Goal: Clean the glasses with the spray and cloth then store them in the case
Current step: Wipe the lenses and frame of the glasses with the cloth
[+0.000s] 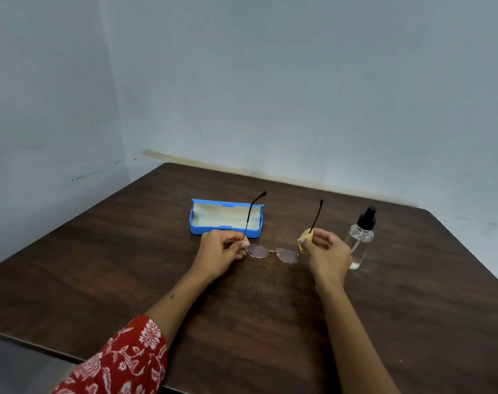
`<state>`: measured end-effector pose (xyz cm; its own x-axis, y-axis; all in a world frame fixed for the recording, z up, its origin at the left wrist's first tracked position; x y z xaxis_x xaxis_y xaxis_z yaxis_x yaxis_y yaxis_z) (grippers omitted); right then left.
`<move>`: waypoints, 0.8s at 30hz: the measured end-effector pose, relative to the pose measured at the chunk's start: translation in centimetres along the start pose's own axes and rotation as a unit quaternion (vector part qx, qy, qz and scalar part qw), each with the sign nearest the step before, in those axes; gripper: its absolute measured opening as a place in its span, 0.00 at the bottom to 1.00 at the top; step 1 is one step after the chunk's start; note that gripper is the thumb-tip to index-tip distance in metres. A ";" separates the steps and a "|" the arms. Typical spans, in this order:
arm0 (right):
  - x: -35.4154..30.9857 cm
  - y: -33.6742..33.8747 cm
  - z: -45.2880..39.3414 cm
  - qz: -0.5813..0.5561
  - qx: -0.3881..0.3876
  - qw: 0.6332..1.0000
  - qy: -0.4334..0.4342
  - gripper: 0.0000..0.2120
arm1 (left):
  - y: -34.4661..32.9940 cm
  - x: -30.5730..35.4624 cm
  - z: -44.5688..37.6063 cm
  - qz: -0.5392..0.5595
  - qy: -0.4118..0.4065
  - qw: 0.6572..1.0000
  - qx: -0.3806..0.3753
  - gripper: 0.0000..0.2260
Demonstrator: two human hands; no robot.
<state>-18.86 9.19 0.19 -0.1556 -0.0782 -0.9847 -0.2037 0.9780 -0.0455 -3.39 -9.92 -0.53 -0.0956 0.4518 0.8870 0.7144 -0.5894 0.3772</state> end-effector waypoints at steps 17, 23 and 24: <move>1.0 0.0 0.1 0.047 -0.011 0.999 -0.002 0.12 | 0.0 -0.4 -0.2 0.002 0.003 1.000 -0.003 0.04; -3.9 0.3 -1.2 -0.031 0.015 0.997 0.063 0.14 | -0.1 -0.5 -0.3 -0.005 0.004 1.000 -0.007 0.05; -4.6 0.4 -1.4 -0.040 0.022 0.996 0.076 0.14 | -0.1 -0.5 -0.3 -0.005 0.004 1.000 -0.006 0.05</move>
<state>-19.55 9.69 4.98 -0.2854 -0.1817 -0.9410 -0.1802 0.9745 -0.1335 -3.62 -10.29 -0.89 -0.1071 0.4524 0.8854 0.7050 -0.5933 0.3885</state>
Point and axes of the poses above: each hand's wrist, its own z-axis away from the middle knuckle, its own y-axis out of the back of the hand, x = y × z, the point moved 9 cm from there along -z, towards the middle knuckle, and after that the axes turned 4 degrees about -z, right-handed, at the moved point
